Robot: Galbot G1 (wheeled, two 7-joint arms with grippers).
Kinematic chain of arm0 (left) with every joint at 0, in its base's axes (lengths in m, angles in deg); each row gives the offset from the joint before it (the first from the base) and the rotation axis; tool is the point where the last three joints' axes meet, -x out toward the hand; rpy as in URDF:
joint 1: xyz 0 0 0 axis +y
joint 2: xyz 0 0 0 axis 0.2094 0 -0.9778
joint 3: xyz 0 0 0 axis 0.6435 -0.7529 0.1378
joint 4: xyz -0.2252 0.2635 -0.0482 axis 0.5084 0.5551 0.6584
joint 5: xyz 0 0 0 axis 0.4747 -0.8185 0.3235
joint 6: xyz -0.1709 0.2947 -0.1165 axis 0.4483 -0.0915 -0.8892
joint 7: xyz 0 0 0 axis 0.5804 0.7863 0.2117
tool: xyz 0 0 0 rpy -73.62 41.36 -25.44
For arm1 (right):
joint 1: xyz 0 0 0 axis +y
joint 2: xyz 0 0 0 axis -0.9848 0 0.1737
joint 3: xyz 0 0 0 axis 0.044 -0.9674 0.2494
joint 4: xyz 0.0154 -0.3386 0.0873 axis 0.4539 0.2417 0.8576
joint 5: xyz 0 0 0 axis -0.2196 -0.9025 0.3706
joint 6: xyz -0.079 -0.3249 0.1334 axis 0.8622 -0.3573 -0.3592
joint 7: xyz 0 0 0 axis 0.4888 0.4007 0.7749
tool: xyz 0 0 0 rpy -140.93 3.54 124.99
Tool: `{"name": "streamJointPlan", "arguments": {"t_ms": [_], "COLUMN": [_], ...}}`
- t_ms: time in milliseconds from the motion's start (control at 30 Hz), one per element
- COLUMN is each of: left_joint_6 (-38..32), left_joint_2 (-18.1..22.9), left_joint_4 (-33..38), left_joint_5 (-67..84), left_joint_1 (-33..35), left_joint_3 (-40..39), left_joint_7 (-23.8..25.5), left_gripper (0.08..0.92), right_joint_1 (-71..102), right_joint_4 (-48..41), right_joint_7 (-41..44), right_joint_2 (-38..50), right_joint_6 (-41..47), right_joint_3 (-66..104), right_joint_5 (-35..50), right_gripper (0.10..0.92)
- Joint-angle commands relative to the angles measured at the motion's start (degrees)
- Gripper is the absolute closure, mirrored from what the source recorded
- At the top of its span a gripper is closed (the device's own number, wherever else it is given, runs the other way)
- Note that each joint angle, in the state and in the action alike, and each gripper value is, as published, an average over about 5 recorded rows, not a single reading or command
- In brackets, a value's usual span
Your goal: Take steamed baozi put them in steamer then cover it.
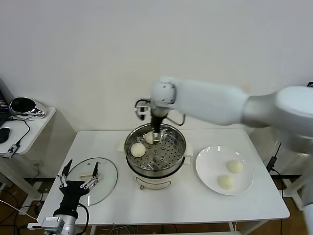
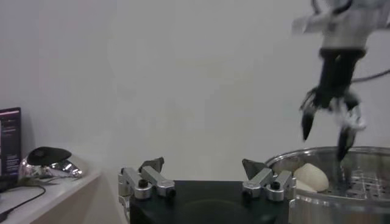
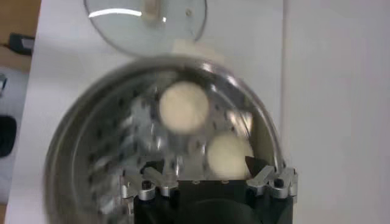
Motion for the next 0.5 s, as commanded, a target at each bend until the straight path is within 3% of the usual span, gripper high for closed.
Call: {"name": "streamJointPlan", "arguments": {"t_ms": [33, 267, 500], "left_joint_6": [0.03, 0.22, 0.41], "left_joint_2": [-0.23, -0.17, 0.48], "left_joint_4": [-0.34, -0.79, -0.84], "left_joint_5": [-0.24, -0.69, -1.77], "left_joint_1": [0.19, 0.18, 0.65], "left_joint_3": [-0.57, -0.48, -0.79], "left_joint_7": [0.02, -0.02, -0.1], "left_gripper": [0.177, 0.177, 0.177], "right_joint_1": [-4.42, 8.46, 27.53], "right_joint_4": [15.15, 14.83, 12.77], "right_joint_7": [9.24, 9.25, 7.26], "right_joint_2": [28.17, 38.67, 40.02], "right_joint_6": [-10.01, -14.84, -16.41], "right_joint_3": [-2.48, 3.92, 17.47], "right_joint_5": [-12.38, -23.01, -30.59], "right_gripper": [0.203, 0.203, 0.203]}}
